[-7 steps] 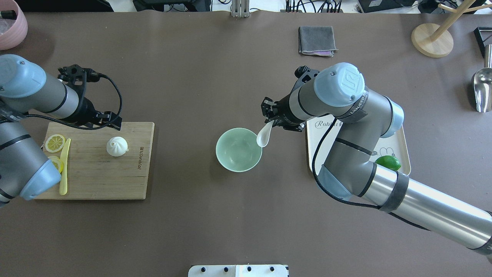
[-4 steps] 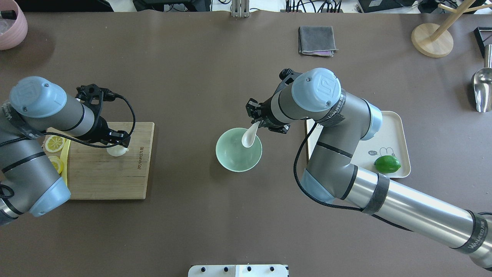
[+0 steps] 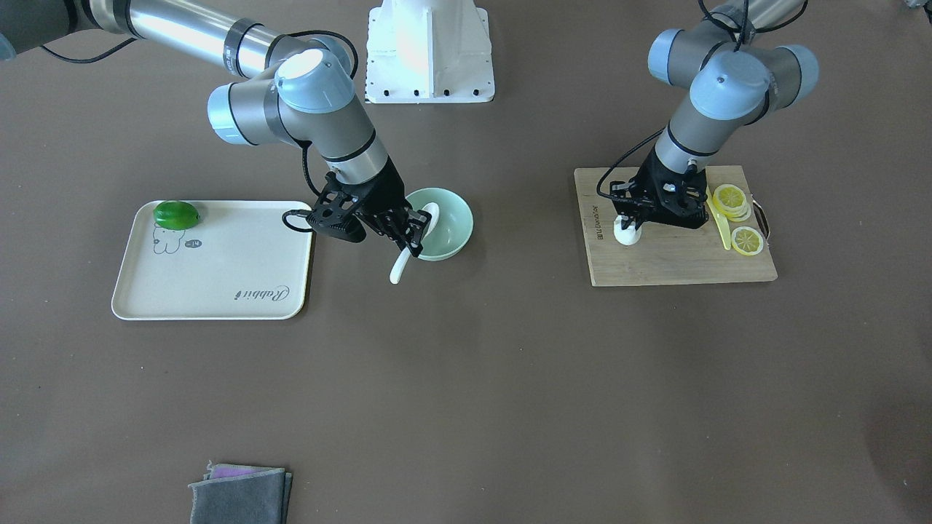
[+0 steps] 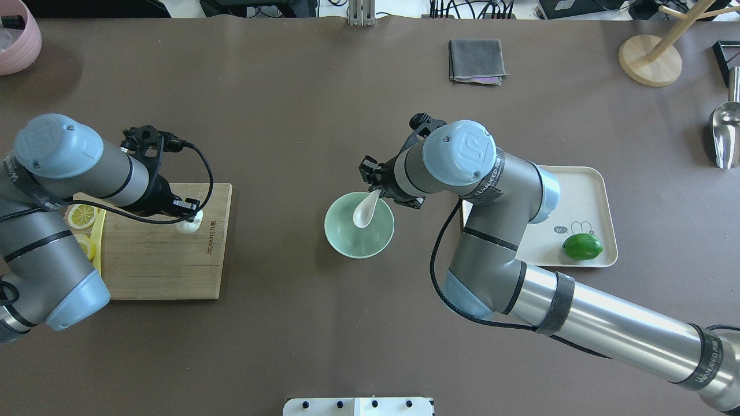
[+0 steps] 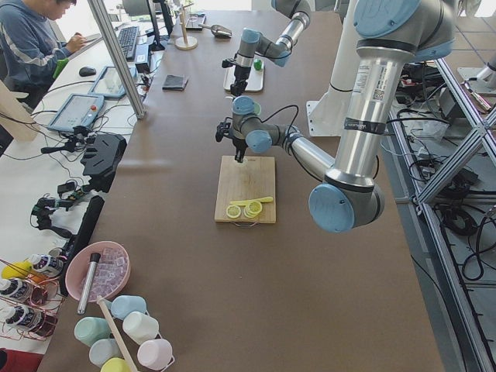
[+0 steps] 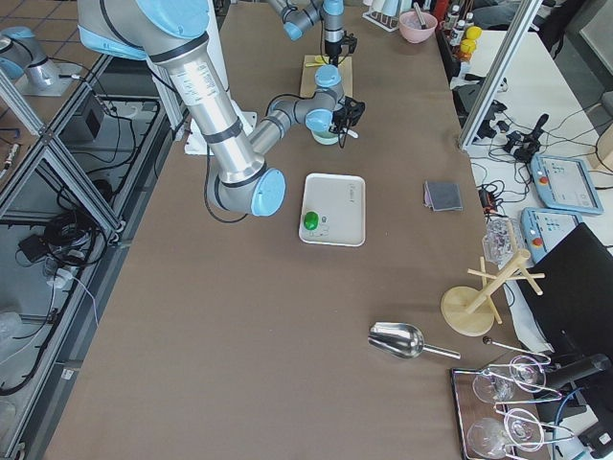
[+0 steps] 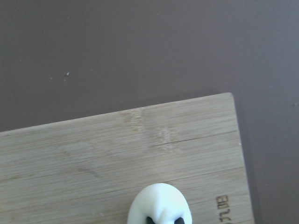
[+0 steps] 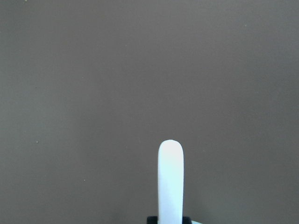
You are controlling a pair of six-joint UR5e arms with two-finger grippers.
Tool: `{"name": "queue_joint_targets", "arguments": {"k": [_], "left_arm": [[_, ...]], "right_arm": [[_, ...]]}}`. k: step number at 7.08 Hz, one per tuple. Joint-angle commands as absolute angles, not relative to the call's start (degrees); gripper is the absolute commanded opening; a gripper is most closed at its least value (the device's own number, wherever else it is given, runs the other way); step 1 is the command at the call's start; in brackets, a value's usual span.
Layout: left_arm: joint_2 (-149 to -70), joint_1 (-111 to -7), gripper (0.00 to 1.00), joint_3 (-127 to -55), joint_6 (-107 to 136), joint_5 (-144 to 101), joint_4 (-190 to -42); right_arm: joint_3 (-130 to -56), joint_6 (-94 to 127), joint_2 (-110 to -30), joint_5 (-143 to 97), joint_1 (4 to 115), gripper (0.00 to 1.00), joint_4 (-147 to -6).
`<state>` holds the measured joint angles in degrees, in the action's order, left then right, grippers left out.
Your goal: Put spoon and bun in bowl
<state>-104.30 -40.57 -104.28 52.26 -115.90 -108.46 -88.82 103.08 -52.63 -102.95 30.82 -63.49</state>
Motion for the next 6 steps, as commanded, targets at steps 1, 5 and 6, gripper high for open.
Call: {"name": "queue_joint_targets", "arguments": {"k": [1, 5, 6], "left_arm": [[-112.37, -38.95, 0.00, -103.81, 60.75, -116.10, -108.19], [-129.87, -31.93, 0.22, -96.70, 75.92, -114.53, -108.28], [-130.69, -28.51, 0.97, -96.42, 76.11, -108.26, -108.54]], "right_arm": [[-91.30, 102.13, -53.78, -103.96, 32.15, 1.00, -63.63], [-106.25, 87.48, -74.23, -121.43, 46.11, 1.00, -63.11], [-106.78, 85.19, -76.01, -122.33, 47.27, 1.00, -62.93]]}}
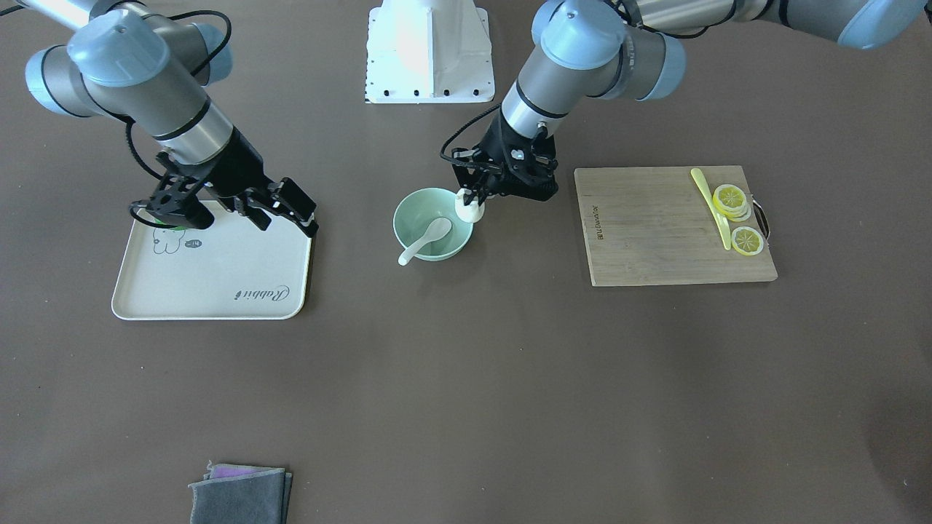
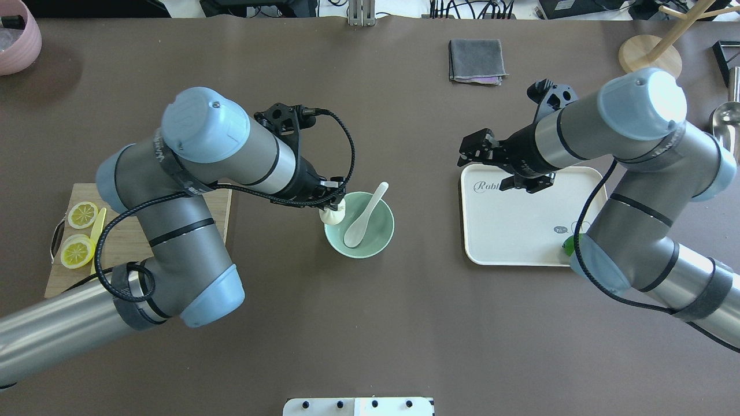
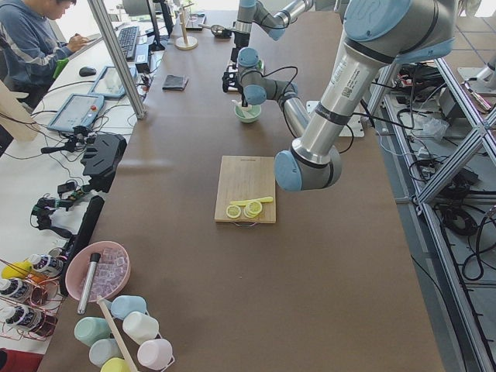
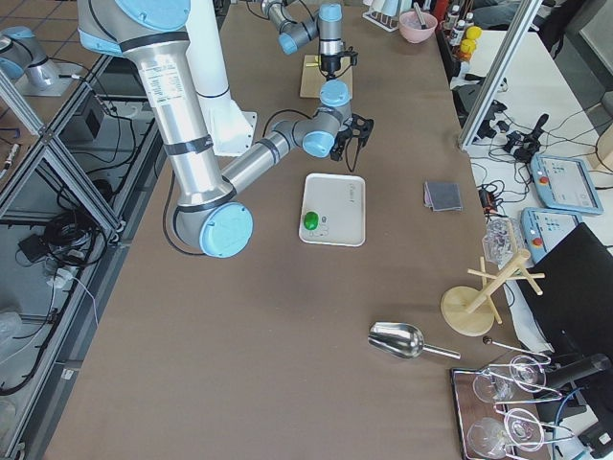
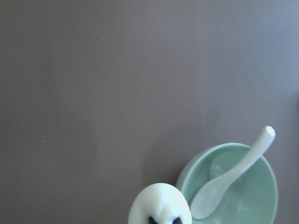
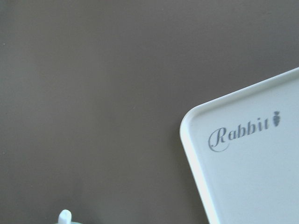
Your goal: Put spoon and bun in bowl
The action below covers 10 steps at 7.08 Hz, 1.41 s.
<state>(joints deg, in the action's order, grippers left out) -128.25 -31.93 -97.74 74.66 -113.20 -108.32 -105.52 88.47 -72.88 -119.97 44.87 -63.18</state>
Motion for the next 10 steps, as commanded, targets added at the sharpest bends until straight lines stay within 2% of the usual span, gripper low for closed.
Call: {"name": "queue_joint_targets", "arguments": {"k": [1, 3, 6, 8, 10], "left_arm": [[-129.65, -27.17, 0.98, -96.76, 75.50, -105.06, -108.72], [-122.74, -30.38, 0.98, -101.57, 70.79, -107.73, -108.19], [-105.44, -55.89, 0.98, -107.13, 44.25, -130.01, -108.19], [-95.58, -69.99, 0.98, -105.13, 15.35, -133.25, -103.84], [-95.01, -79.86, 0.98, -102.84, -2.82, -129.59, -92.59]], "right_arm": [[-106.96, 84.56, -76.55, -122.43, 47.72, 1.00, -62.93], [-109.67, 80.63, -81.96, -122.96, 50.00, 1.00, -62.58], [-110.31, 55.65, -92.95, -130.66, 61.91, 1.00, -62.67], [-105.42, 36.13, -96.93, -138.82, 74.29, 1.00, -63.54], [-95.85, 18.64, -97.21, -138.96, 80.21, 1.00, -63.54]]}}
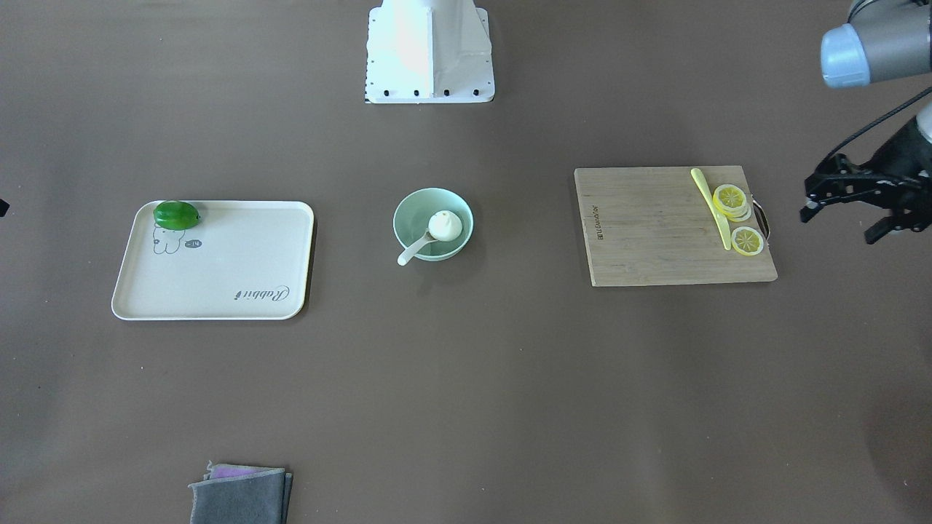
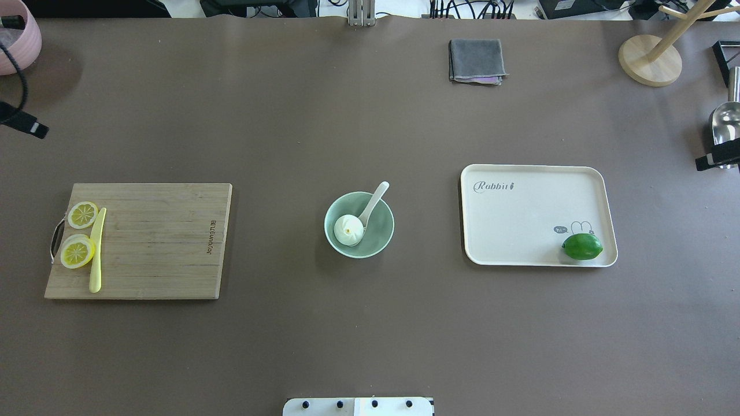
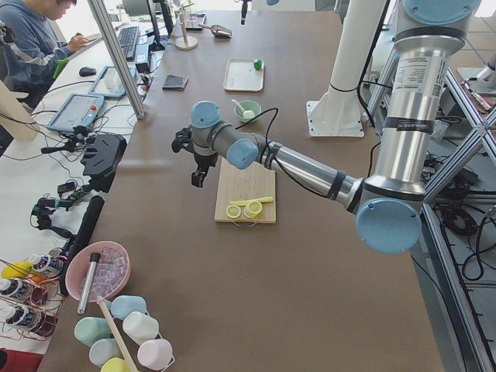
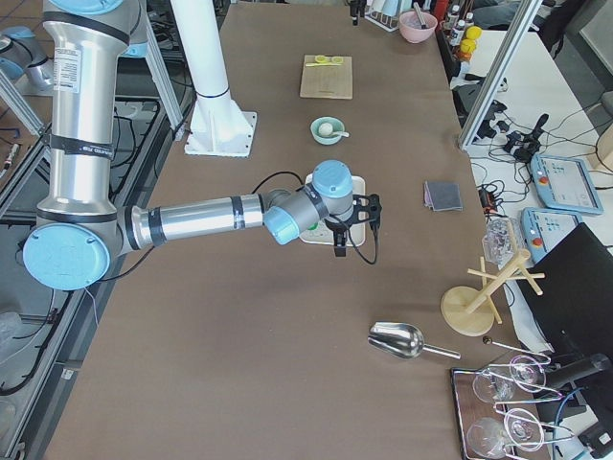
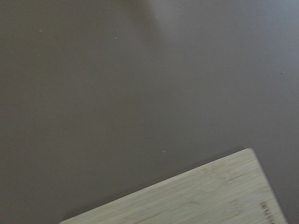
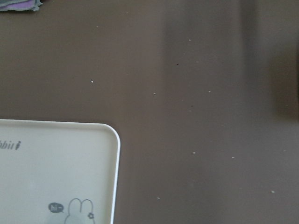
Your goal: Put spoon and bun in bowl
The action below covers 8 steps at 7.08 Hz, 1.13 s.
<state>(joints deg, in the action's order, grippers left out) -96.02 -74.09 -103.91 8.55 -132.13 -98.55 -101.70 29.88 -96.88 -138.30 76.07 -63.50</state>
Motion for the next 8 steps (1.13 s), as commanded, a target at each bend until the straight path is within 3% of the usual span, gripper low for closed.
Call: {"name": "queue_joint_targets", "arguments": {"k": [1, 4, 8], "left_arm": [[-93.70, -82.76, 0.98, -102.48, -9.43, -127.55, -89.24], [-89.83, -85.08, 0.98, -100.03, -9.76, -126.47, -88.07], [-89.74, -86.31, 0.98, -97.04, -1.33, -142.90, -86.57]], "right_arm": [[-91.71, 9.06, -97.12, -138.61, 83.29, 1.00, -65.98], [-92.02, -9.22, -91.08, -134.65, 90.79, 1.00, -85.30], [-92.20, -7.04, -86.40, -135.00, 87.99, 1.00, -90.09]]}}
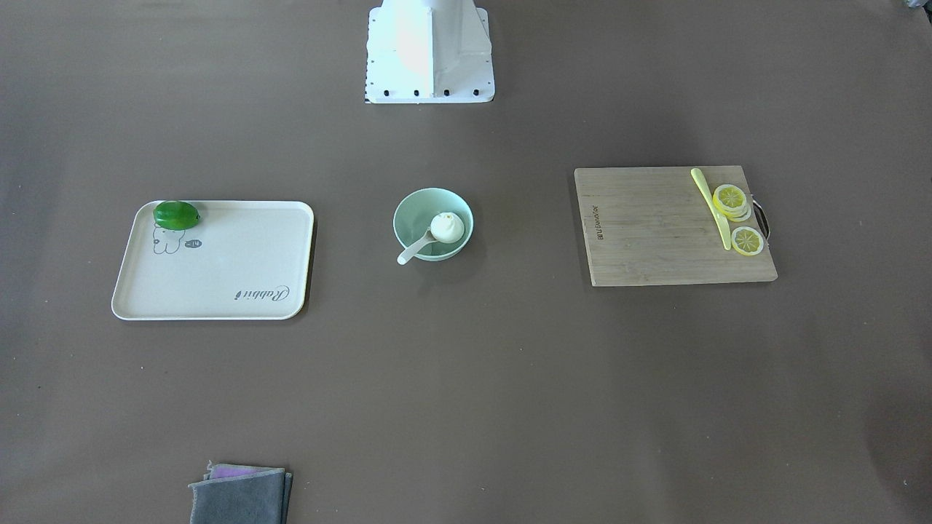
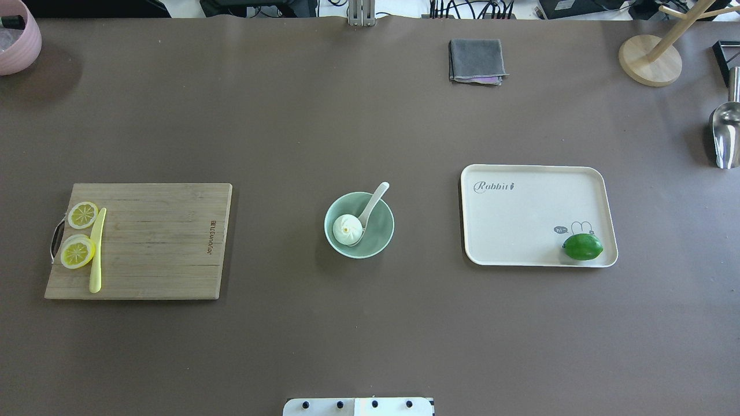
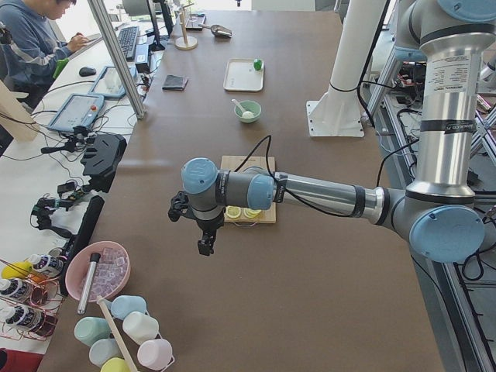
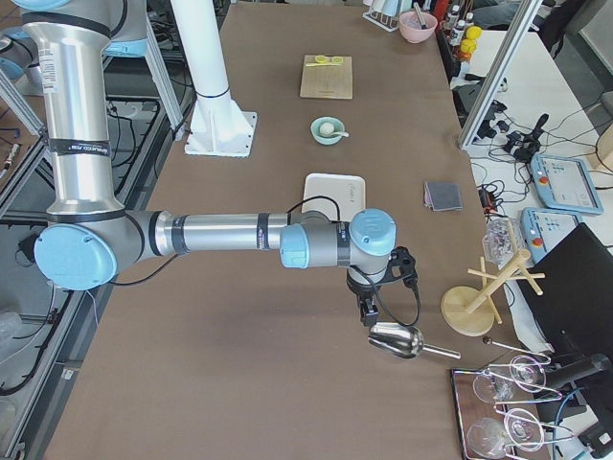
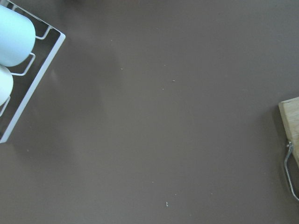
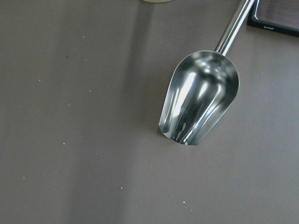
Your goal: Put spoon and bun in bowl
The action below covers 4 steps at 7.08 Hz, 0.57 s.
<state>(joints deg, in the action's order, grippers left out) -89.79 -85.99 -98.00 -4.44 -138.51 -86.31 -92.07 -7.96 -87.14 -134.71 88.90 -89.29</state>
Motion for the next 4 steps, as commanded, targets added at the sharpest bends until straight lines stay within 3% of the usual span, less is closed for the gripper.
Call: {"name": "queue_joint_targets", "arguments": {"k": [1, 4], "left_arm": [[-89.21, -87.00, 0.98, -95.90, -1.41, -141.95, -86.75], [-89.73, -88.24, 0.98, -94.75, -1.41, -136.86, -86.84]], "right_arm": [[-93.24, -2.85, -85.70, -135.26, 86.41, 1.00, -90.09], [-93.17, 0.26, -86.04, -135.44, 85.61, 1.00, -89.65]]}}
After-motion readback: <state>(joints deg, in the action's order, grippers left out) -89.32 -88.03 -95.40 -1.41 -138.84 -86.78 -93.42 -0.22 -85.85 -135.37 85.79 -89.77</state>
